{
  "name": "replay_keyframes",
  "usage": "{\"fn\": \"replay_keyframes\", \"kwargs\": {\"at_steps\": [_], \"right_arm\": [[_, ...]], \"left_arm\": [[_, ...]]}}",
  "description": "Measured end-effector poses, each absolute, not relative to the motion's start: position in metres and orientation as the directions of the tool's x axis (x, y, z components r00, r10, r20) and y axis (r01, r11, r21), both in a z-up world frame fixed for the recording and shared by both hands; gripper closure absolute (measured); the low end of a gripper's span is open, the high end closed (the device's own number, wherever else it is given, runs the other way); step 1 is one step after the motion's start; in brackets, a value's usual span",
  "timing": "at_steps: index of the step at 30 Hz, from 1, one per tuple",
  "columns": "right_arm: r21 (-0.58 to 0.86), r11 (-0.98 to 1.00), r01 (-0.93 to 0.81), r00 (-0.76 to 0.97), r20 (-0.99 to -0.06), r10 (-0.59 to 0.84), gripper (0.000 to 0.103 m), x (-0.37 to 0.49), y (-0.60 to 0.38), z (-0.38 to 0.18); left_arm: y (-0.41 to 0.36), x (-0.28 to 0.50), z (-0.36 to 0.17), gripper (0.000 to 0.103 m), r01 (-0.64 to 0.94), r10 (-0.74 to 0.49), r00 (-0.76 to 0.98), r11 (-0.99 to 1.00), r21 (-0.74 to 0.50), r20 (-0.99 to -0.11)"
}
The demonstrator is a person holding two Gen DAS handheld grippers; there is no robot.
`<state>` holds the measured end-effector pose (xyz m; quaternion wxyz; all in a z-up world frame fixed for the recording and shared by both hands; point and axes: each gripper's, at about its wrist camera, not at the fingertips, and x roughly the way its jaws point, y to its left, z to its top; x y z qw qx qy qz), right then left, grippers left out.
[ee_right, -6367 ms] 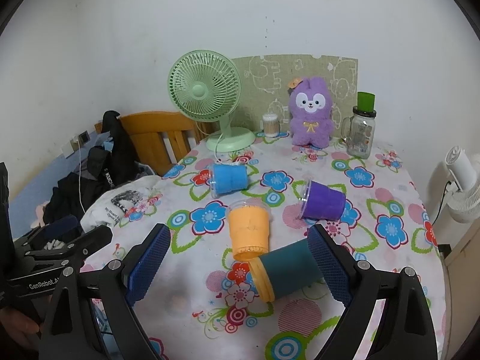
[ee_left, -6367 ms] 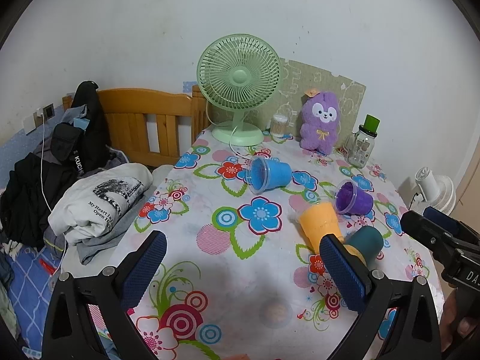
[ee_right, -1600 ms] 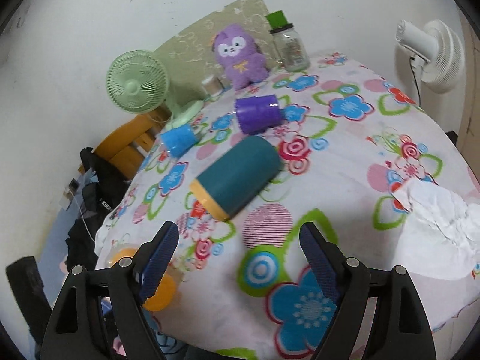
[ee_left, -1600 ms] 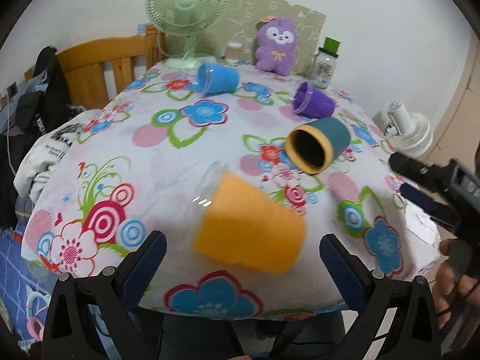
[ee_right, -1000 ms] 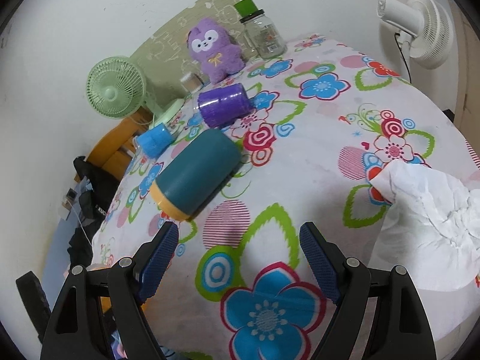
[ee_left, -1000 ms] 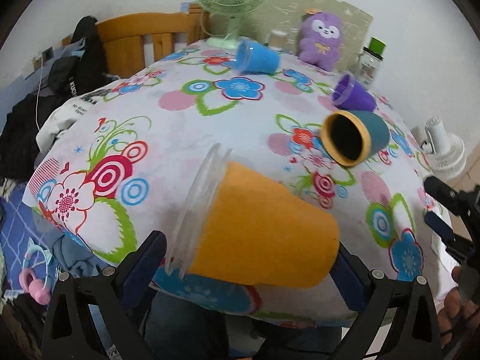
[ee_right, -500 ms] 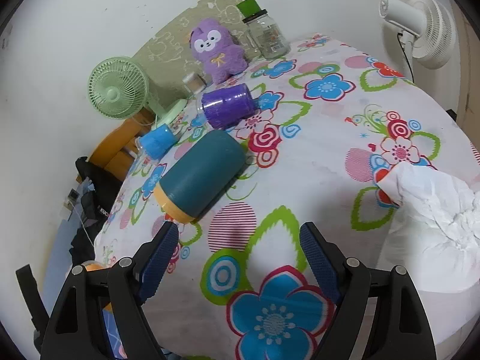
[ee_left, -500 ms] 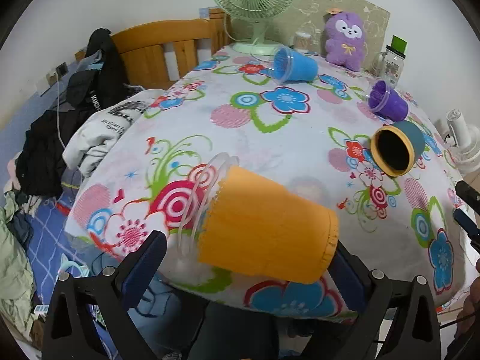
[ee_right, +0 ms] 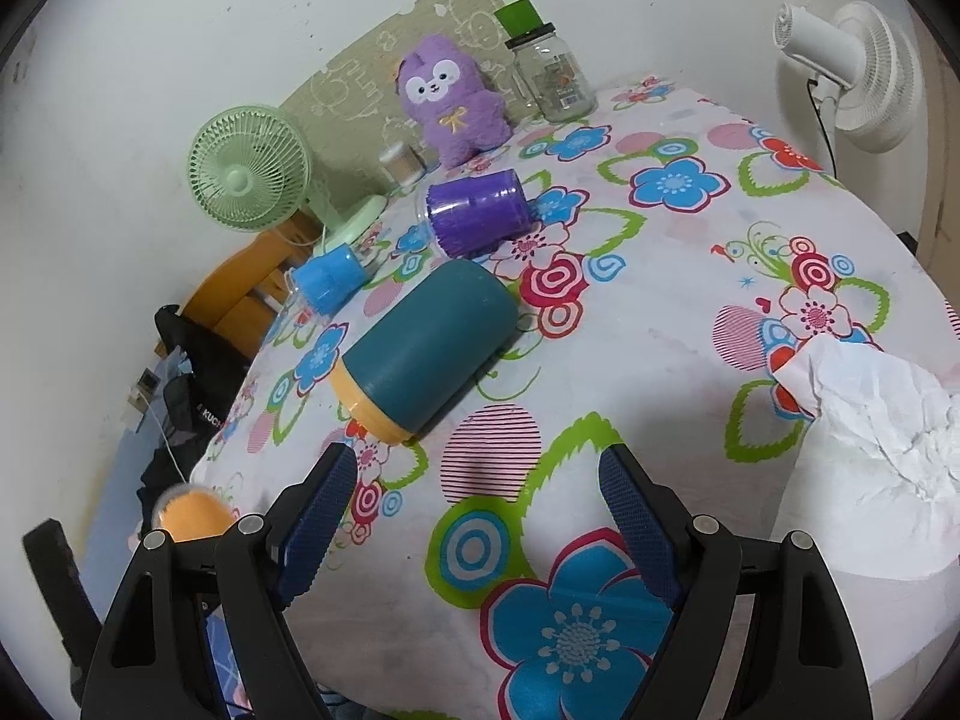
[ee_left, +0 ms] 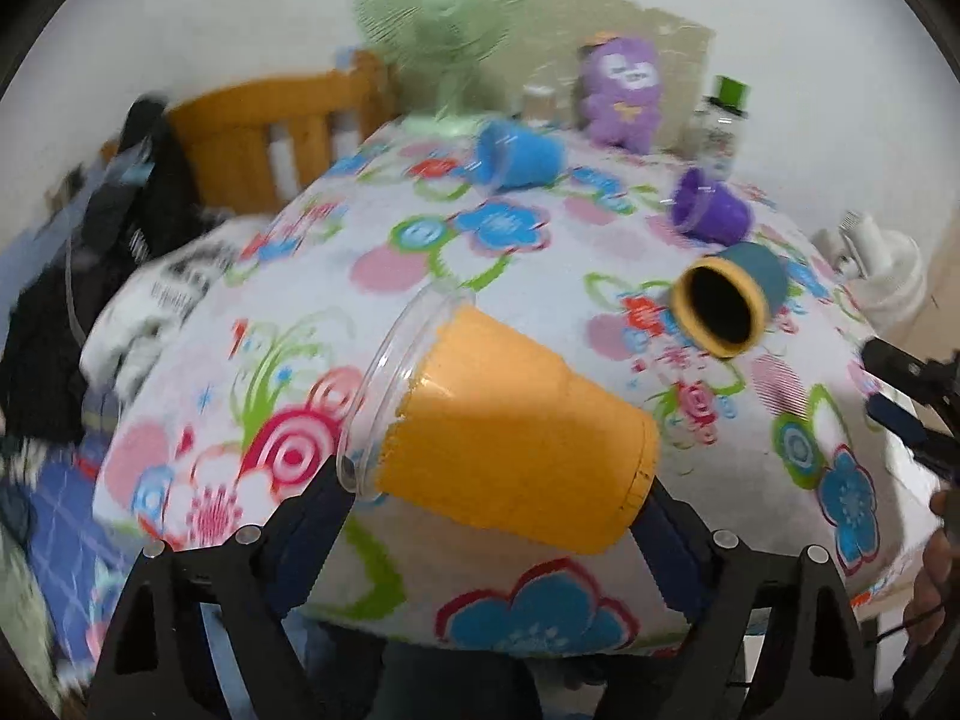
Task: Flip cup upside down
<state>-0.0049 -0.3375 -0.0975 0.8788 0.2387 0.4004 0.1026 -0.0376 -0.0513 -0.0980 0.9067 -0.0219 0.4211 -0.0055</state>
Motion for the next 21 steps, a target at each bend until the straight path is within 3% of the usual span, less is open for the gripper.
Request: {"fn": "replay_keyframes", "kwargs": {"at_steps": [6, 10, 12, 16, 21], "right_arm": [[0.498, 0.867, 0.01, 0.659, -0.656, 0.369, 0.018, -0.006, -0.338, -0.096], [0.487, 0.873, 0.006, 0.656, -0.661, 0.364, 0.018, -0.007, -0.339, -0.096], [0.484, 0.875, 0.011, 0.658, -0.663, 0.358, 0.018, -0.009, -0.34, -0.096], [0.49, 0.871, 0.021, 0.654, -0.666, 0.359, 0.018, -0.008, -0.342, -0.1], [0.497, 0.868, 0.018, 0.644, -0.669, 0.37, 0.018, -0.006, -0.339, -0.104]], "left_arm": [[-0.097, -0.02, -0.103, 0.012, 0.278, -0.069, 0.619, 0.951, 0.136, -0.782], [-0.113, -0.015, -0.112, 0.011, 0.343, -0.03, 0.615, 0.91, 0.233, -0.788], [-0.113, -0.015, -0.112, 0.0, 0.333, -0.034, 0.611, 0.917, 0.218, -0.791], [-0.107, -0.019, -0.113, 0.0, 0.271, -0.039, 0.606, 0.949, 0.16, -0.794], [-0.1, -0.022, -0.115, 0.0, 0.132, -0.099, 0.583, 0.991, -0.026, -0.807]]}}
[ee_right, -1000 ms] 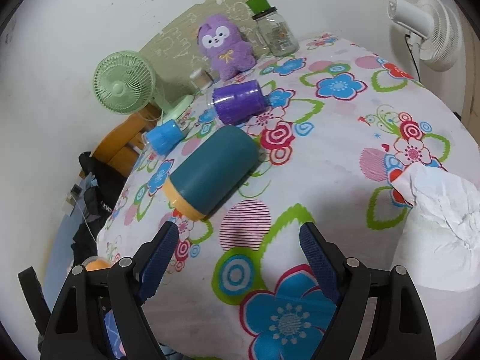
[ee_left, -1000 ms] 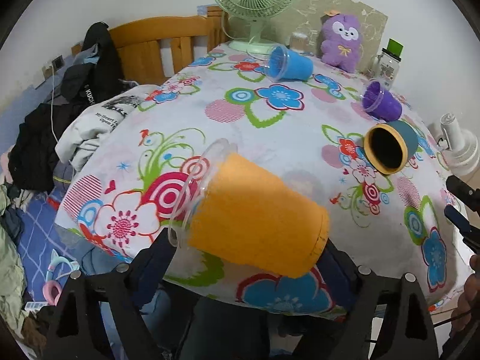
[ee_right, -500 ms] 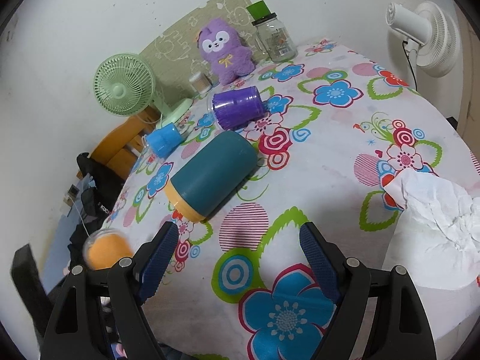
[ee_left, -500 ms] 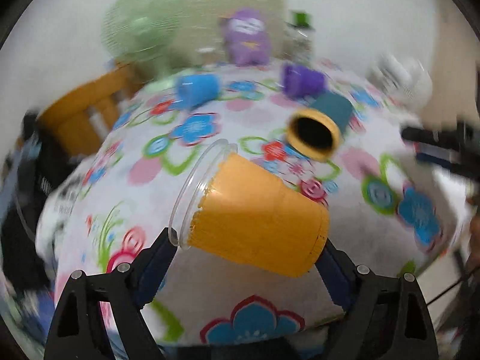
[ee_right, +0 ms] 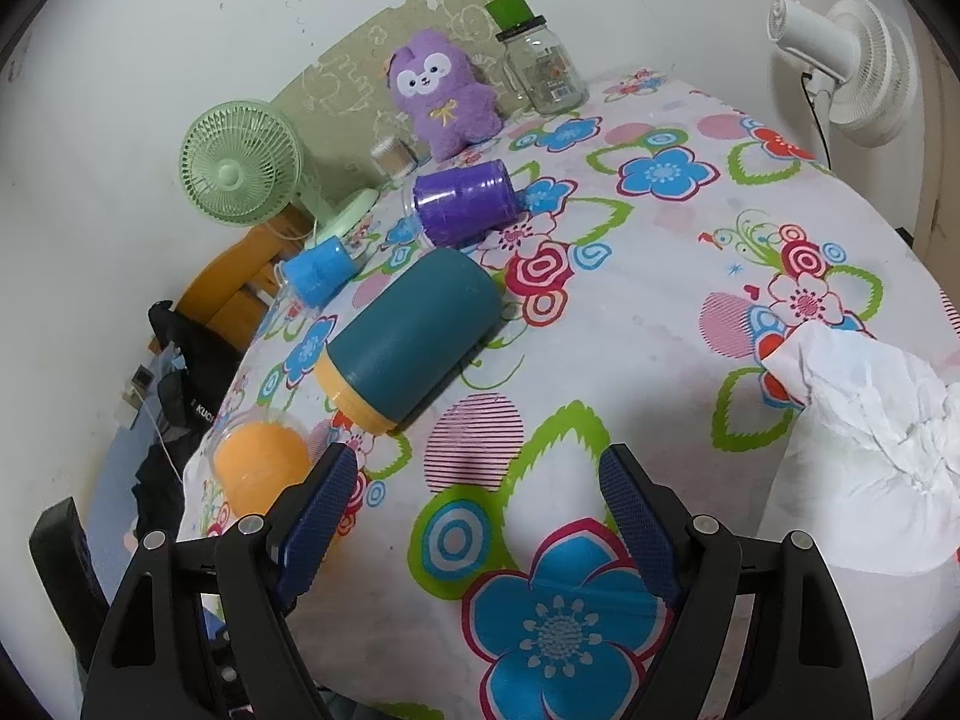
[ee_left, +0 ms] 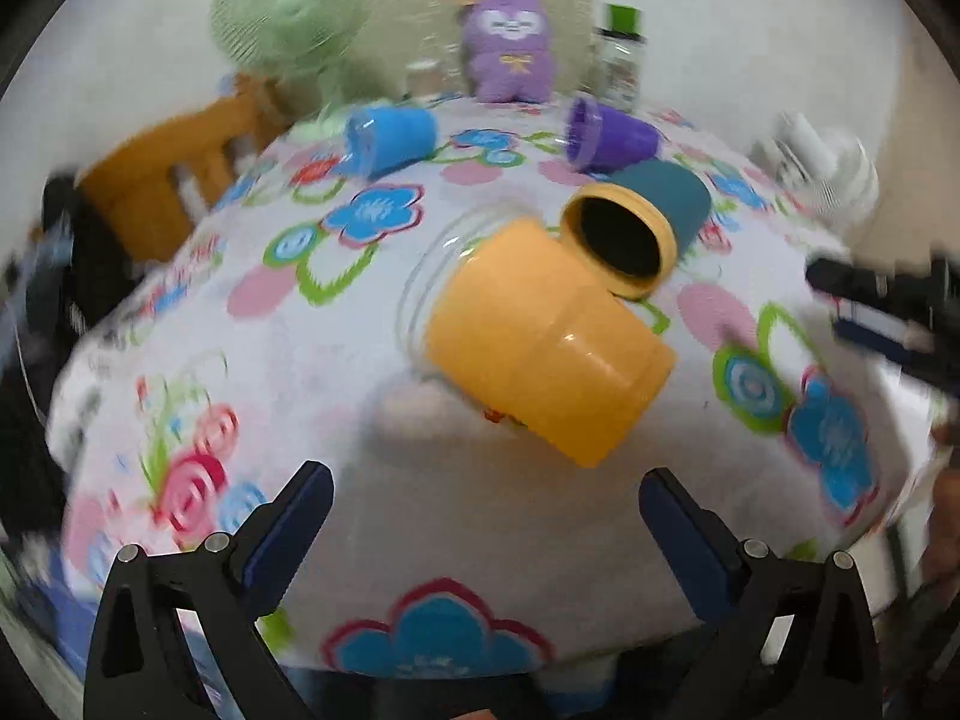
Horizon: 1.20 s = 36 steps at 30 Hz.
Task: Flip cup upside down
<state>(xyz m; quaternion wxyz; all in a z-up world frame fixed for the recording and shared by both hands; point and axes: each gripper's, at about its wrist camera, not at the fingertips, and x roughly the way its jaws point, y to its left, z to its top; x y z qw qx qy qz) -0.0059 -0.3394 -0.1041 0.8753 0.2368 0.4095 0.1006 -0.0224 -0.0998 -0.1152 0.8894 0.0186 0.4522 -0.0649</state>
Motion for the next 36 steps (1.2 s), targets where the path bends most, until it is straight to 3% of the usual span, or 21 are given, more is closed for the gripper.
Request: {"fn": "replay_keyframes", "kwargs": {"at_steps": [3, 8, 14, 16, 25, 36], "right_arm": [[0.498, 0.867, 0.01, 0.643, -0.667, 0.376, 0.018, -0.007, -0.338, -0.105], [0.509, 0.86, 0.028, 0.65, -0.663, 0.371, 0.018, -0.009, -0.346, -0.107], [0.504, 0.862, 0.051, 0.662, -0.664, 0.349, 0.018, -0.015, -0.363, -0.108], [0.506, 0.86, 0.063, 0.661, -0.667, 0.344, 0.018, -0.016, -0.37, -0.111], [0.533, 0.841, 0.089, 0.664, -0.661, 0.349, 0.018, -0.019, -0.389, -0.122], [0.538, 0.84, 0.065, 0.663, -0.652, 0.367, 0.018, -0.021, -0.381, -0.12]], "left_arm": [[-0.098, -0.02, -0.11, 0.0, 0.058, -0.167, 0.59, 0.985, -0.165, -0.79], [-0.115, -0.009, -0.102, 0.0, -0.006, -0.2, 0.627, 0.965, -0.262, -0.753], [-0.137, 0.006, -0.105, 0.0, -0.043, -0.167, 0.657, 0.965, -0.257, -0.735], [-0.14, 0.01, -0.111, 0.004, -0.058, -0.159, 0.653, 0.964, -0.258, -0.74], [-0.144, 0.013, -0.126, 0.044, -0.046, -0.135, 0.627, 0.977, -0.209, -0.768], [-0.118, -0.001, -0.095, 0.047, -0.022, -0.114, 0.68, 0.984, -0.175, -0.724]]}}
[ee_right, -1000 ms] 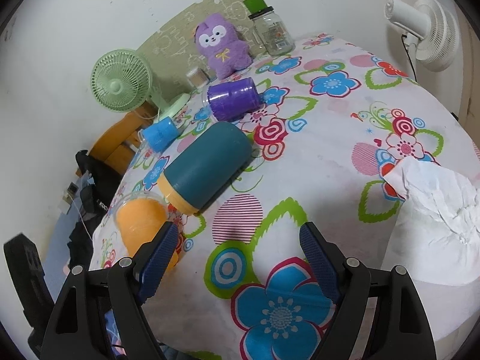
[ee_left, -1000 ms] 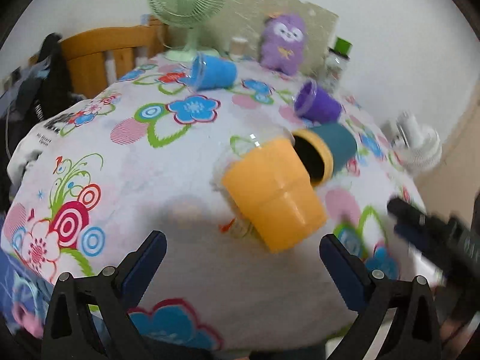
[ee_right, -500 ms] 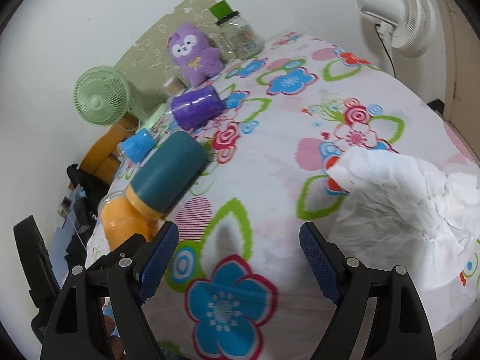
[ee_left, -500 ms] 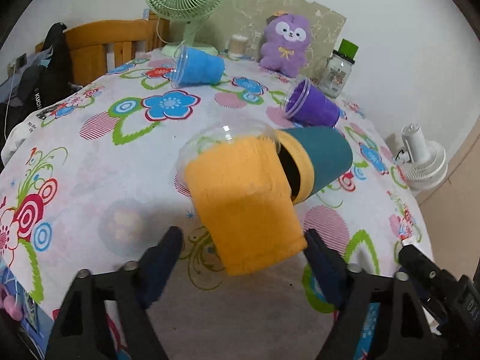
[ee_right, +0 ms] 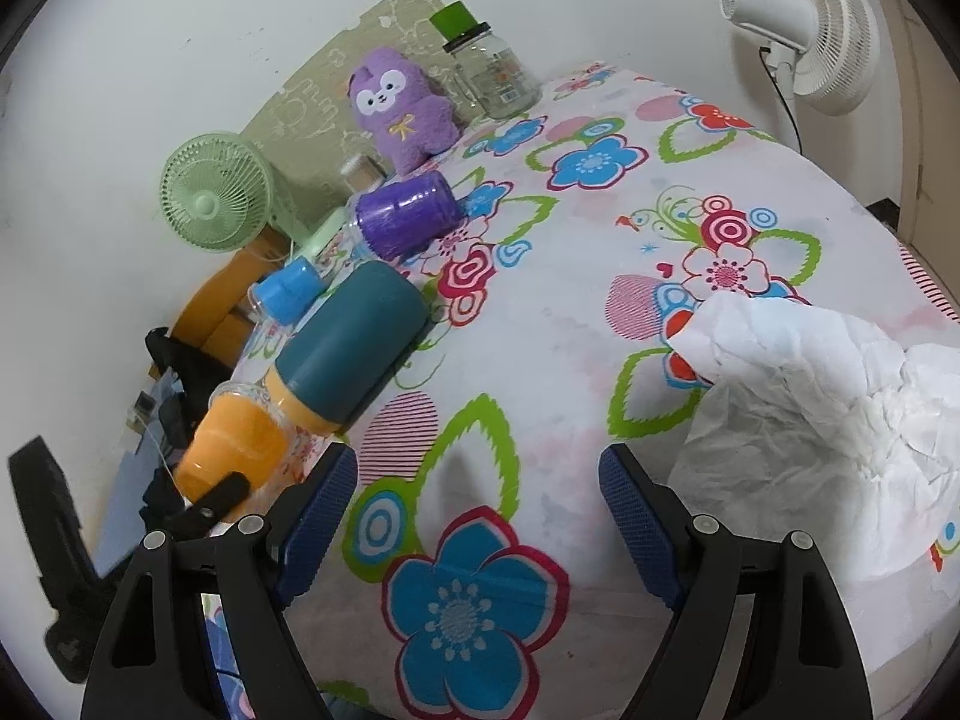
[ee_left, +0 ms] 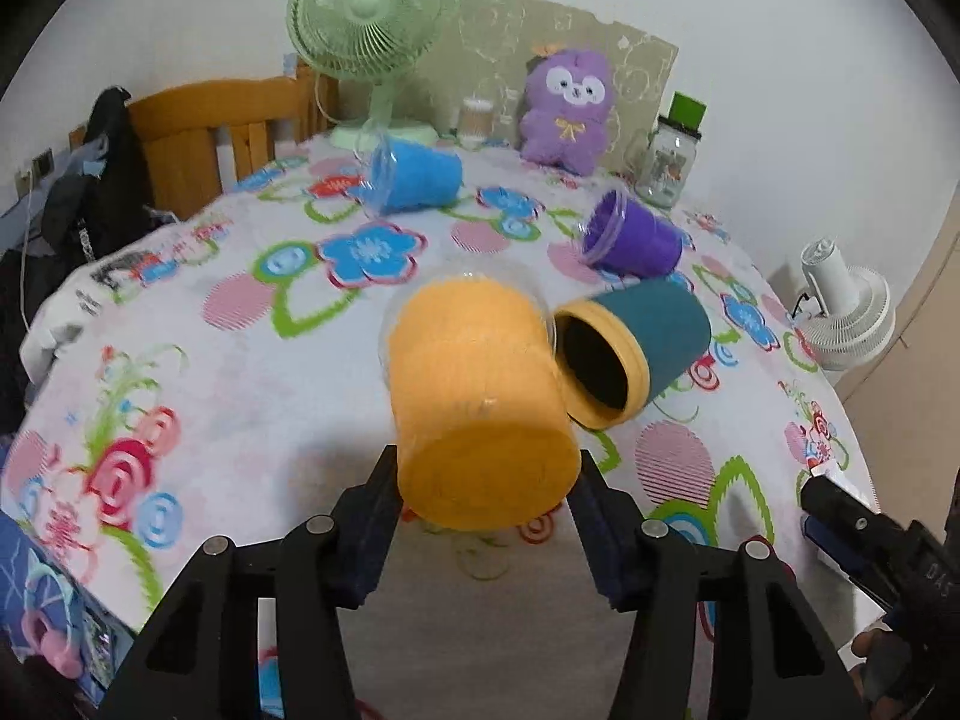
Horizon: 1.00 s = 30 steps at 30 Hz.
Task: Flip cup upside down
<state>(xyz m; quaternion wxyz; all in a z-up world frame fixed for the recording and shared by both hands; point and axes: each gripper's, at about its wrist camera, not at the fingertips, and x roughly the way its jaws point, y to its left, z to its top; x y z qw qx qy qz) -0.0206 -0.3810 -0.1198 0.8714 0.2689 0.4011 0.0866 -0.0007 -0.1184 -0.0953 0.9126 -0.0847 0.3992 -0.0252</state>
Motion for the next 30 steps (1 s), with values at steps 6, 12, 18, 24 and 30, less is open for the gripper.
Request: {"fn": "replay_keyframes", "kwargs": {"at_steps": [6, 12, 18, 24, 30], "right_arm": [[0.544, 0.838, 0.042, 0.659, -0.646, 0.386, 0.018, -0.022, -0.369, -0.118], [0.534, 0.845, -0.005, 0.652, -0.639, 0.408, 0.018, -0.022, -0.351, -0.109], [0.525, 0.85, -0.045, 0.643, -0.635, 0.427, 0.018, -0.02, -0.336, -0.101], [0.521, 0.85, -0.078, 0.636, -0.631, 0.445, 0.018, -0.018, -0.322, -0.096], [0.514, 0.853, -0.09, 0.638, -0.628, 0.445, 0.018, -0.017, -0.318, -0.091]], "left_arm": [[-0.1, -0.012, -0.065, 0.048, -0.019, -0.081, 0.731, 0.99, -0.14, -0.678], [-0.089, -0.016, -0.055, 0.049, -0.022, -0.074, 0.737, 0.991, -0.133, -0.671], [-0.084, -0.022, -0.046, 0.049, -0.015, -0.08, 0.746, 0.99, -0.137, -0.662], [-0.078, -0.022, -0.039, 0.049, -0.023, -0.074, 0.757, 0.99, -0.139, -0.65], [-0.074, -0.016, -0.035, 0.049, -0.031, -0.075, 0.766, 0.988, -0.154, -0.638]]}}
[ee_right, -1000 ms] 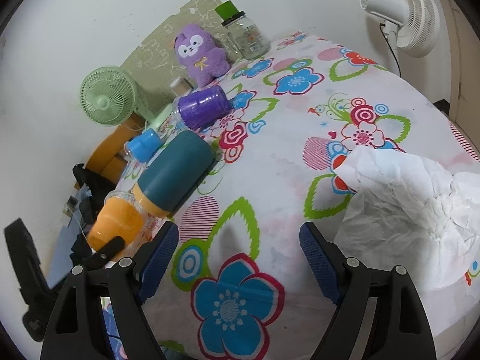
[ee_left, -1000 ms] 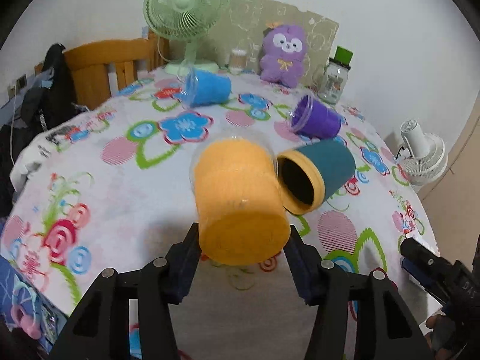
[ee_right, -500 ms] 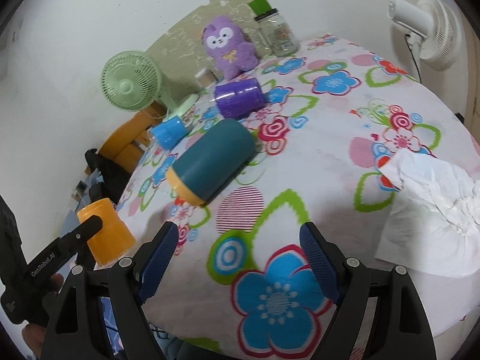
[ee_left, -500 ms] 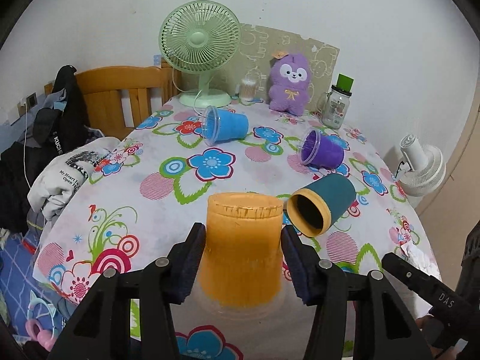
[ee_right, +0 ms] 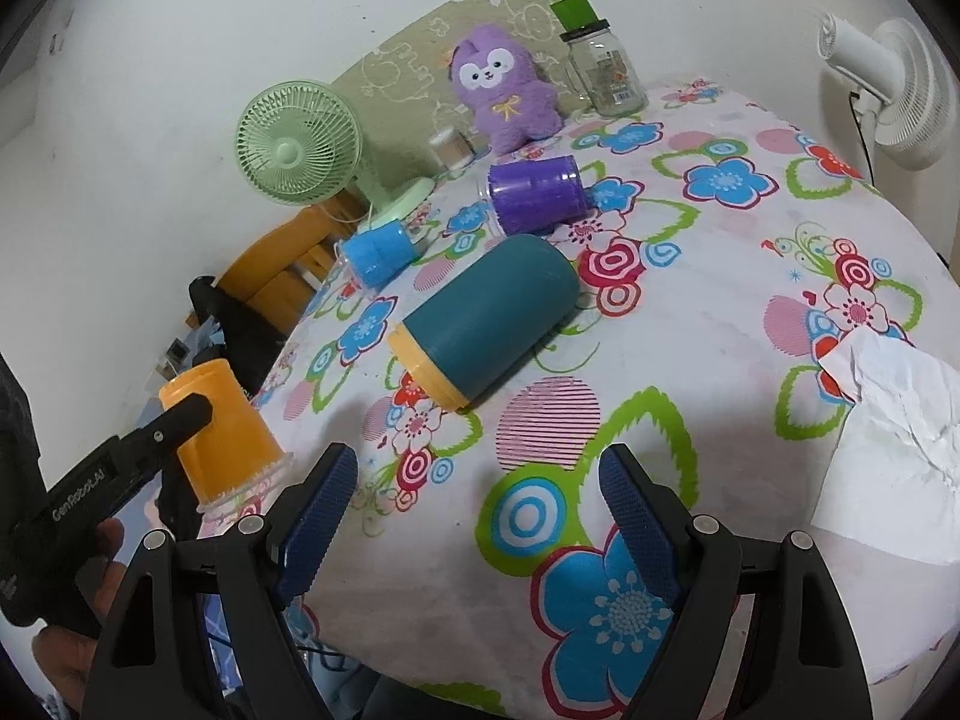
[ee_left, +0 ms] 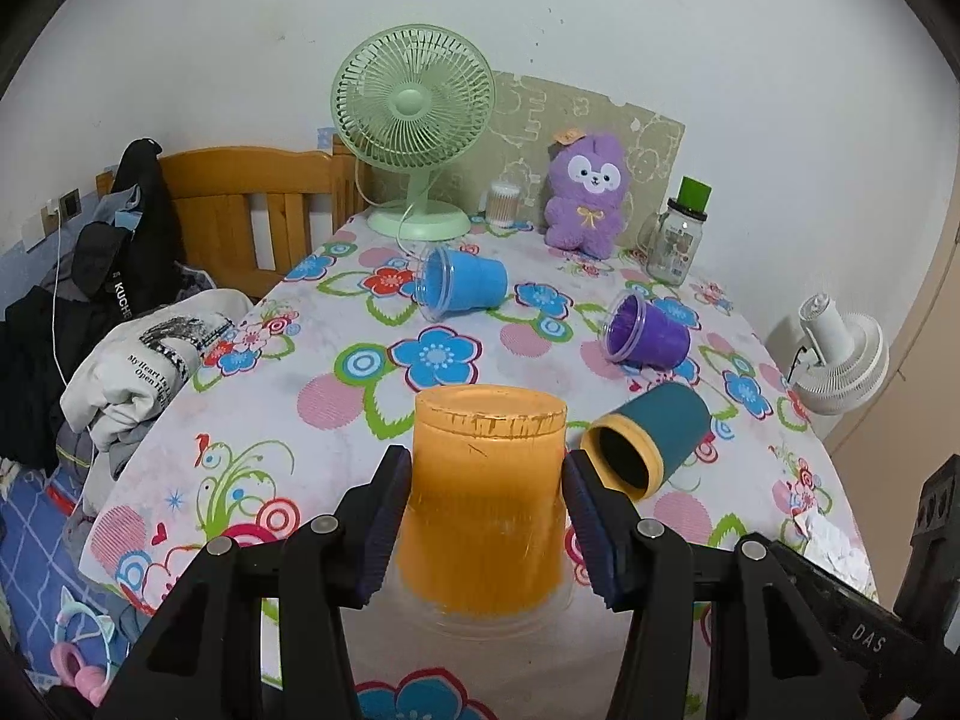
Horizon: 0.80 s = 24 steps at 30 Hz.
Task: Flip cup upside down
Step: 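Open the right gripper and release the upside-down orange cup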
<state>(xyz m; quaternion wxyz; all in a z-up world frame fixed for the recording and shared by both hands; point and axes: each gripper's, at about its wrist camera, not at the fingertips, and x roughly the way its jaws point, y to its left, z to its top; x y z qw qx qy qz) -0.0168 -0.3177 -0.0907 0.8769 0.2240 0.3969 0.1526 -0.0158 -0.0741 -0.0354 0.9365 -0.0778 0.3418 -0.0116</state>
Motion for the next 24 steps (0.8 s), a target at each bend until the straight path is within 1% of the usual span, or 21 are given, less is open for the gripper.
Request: {"fn": "replay_keyframes", "kwargs": {"at_steps": [9, 10, 11, 12, 14, 15, 17, 24], "right_arm": [[0.509, 0.856, -0.089, 0.636, -0.633, 0.442, 0.018, -0.014, -0.316, -0.09], [0.508, 0.856, -0.089, 0.634, -0.634, 0.442, 0.018, -0.014, -0.316, -0.091], [0.509, 0.857, -0.088, 0.633, -0.635, 0.443, 0.018, -0.014, -0.316, -0.091], [0.509, 0.856, -0.088, 0.631, -0.637, 0.443, 0.018, -0.013, -0.316, -0.091], [0.51, 0.856, -0.087, 0.63, -0.638, 0.444, 0.018, -0.013, -0.316, -0.092], [0.511, 0.855, -0.086, 0.628, -0.639, 0.445, 0.018, -0.012, -0.315, -0.093], [0.516, 0.852, -0.085, 0.623, -0.64, 0.45, 0.018, -0.011, -0.315, -0.095], [0.517, 0.85, -0.098, 0.61, -0.644, 0.462, 0.018, -0.01, -0.309, -0.096]], "left_arm": [[-0.075, -0.006, -0.043, 0.047, -0.038, -0.067, 0.794, 0.987, -0.159, -0.604], [-0.074, -0.006, -0.044, 0.045, -0.038, -0.067, 0.792, 0.987, -0.159, -0.607], [-0.074, -0.005, -0.047, 0.033, -0.036, -0.072, 0.787, 0.986, -0.162, -0.613], [-0.074, -0.005, -0.049, 0.018, -0.033, -0.081, 0.782, 0.985, -0.171, -0.618], [-0.071, -0.008, -0.049, 0.007, -0.037, -0.089, 0.779, 0.982, -0.187, -0.62], [-0.07, -0.009, -0.049, 0.004, -0.038, -0.09, 0.78, 0.981, -0.191, -0.619], [-0.07, -0.011, -0.048, 0.002, -0.035, -0.094, 0.777, 0.981, -0.193, -0.622], [-0.069, -0.013, -0.05, 0.002, -0.045, -0.089, 0.766, 0.981, -0.191, -0.637]]}}
